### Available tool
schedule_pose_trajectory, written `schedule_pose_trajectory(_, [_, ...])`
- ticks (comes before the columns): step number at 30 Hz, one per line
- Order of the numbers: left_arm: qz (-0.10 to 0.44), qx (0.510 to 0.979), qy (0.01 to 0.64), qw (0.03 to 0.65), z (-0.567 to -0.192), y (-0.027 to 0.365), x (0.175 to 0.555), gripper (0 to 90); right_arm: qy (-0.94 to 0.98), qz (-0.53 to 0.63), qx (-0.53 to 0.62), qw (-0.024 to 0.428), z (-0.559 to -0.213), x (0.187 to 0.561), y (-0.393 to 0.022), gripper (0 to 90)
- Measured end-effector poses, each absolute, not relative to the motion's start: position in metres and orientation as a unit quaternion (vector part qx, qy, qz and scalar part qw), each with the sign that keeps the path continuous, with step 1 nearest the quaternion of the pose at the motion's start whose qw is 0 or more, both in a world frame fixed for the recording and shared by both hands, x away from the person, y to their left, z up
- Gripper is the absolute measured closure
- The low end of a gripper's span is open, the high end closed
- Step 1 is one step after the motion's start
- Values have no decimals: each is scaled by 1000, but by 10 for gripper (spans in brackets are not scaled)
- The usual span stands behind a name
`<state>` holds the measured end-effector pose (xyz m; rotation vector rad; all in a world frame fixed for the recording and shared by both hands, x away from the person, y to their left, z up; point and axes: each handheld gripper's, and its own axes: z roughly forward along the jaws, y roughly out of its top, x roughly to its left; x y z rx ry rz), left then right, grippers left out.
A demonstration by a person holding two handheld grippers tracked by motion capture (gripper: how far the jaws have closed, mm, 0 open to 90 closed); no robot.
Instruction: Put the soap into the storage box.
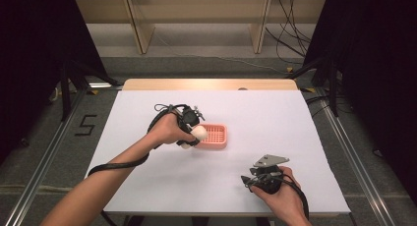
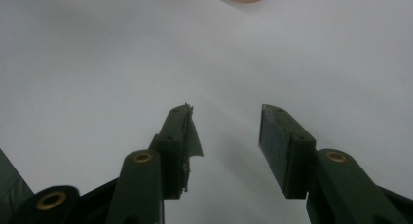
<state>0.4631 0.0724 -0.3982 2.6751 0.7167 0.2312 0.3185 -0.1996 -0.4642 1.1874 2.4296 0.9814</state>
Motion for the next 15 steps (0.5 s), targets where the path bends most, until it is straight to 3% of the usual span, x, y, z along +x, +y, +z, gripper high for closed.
schedule_pose_trajectory(15, [97, 947, 241, 191, -399, 70, 469, 492, 840, 335, 407, 131, -464, 318, -200, 560])
